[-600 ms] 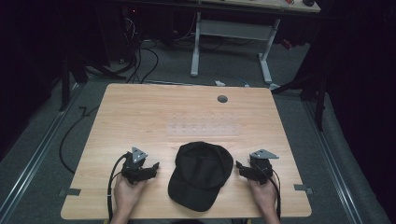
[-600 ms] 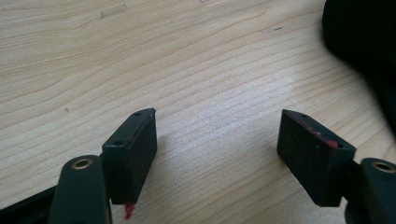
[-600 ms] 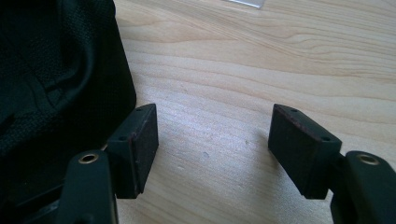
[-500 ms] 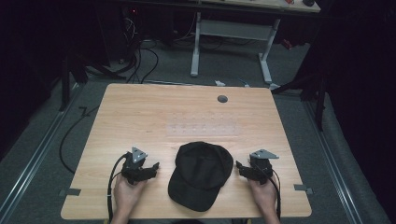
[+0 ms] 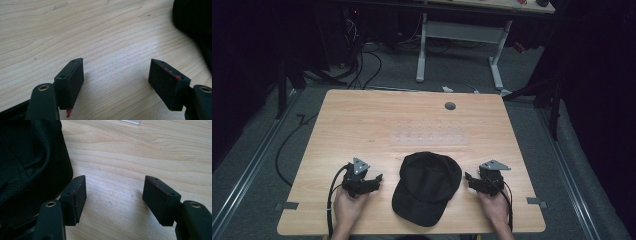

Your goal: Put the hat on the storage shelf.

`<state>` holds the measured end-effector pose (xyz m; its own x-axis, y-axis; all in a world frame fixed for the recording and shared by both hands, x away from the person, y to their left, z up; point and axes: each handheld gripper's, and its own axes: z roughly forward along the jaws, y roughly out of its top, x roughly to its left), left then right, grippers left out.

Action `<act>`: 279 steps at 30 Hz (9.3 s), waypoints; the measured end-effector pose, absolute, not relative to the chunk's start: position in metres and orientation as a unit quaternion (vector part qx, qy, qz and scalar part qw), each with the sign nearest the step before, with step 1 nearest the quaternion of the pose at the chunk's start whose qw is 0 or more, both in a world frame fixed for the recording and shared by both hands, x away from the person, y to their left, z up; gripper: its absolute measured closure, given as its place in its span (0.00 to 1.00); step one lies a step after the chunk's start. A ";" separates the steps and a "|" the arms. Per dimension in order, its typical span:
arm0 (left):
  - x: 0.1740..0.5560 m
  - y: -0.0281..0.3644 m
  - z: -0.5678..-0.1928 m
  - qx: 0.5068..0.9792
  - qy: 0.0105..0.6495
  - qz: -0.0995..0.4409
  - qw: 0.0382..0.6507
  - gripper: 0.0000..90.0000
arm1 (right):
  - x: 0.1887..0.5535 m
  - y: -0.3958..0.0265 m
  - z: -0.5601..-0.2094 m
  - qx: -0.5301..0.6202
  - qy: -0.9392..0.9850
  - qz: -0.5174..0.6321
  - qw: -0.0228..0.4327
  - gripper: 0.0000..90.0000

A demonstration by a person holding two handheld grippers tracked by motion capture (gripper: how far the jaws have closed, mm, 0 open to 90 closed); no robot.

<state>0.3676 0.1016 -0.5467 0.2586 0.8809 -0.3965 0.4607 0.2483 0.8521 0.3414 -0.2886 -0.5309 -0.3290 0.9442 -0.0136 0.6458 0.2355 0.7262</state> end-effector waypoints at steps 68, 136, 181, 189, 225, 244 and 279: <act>0.367 0.101 -0.547 0.581 0.577 0.196 0.539 0.31 | 0.318 -0.224 -0.481 0.451 0.775 0.401 0.186 0.72; 0.368 0.101 -0.546 0.570 0.587 0.193 0.542 0.32 | 0.325 -0.232 -0.452 0.417 0.762 0.464 0.174 0.97; 0.364 0.055 -0.463 0.624 0.491 -0.064 0.604 0.13 | 0.340 -0.243 -0.400 0.332 0.770 0.511 0.191 0.97; 0.372 0.048 -0.460 0.633 0.489 -0.089 0.594 0.09 | 0.342 -0.243 -0.397 0.313 0.772 0.521 0.185 0.97; 0.359 0.041 -0.461 0.684 0.430 -0.140 0.572 0.58 | 0.371 -0.222 -0.388 0.278 0.777 0.531 0.191 0.95; 0.338 0.047 -0.453 0.693 0.384 -0.148 0.592 0.77 | 0.376 -0.221 -0.387 0.281 0.775 0.536 0.181 0.88; 0.327 0.072 -0.428 0.635 0.391 -0.060 0.664 0.81 | 0.349 -0.281 -0.486 0.451 0.780 0.404 0.159 0.52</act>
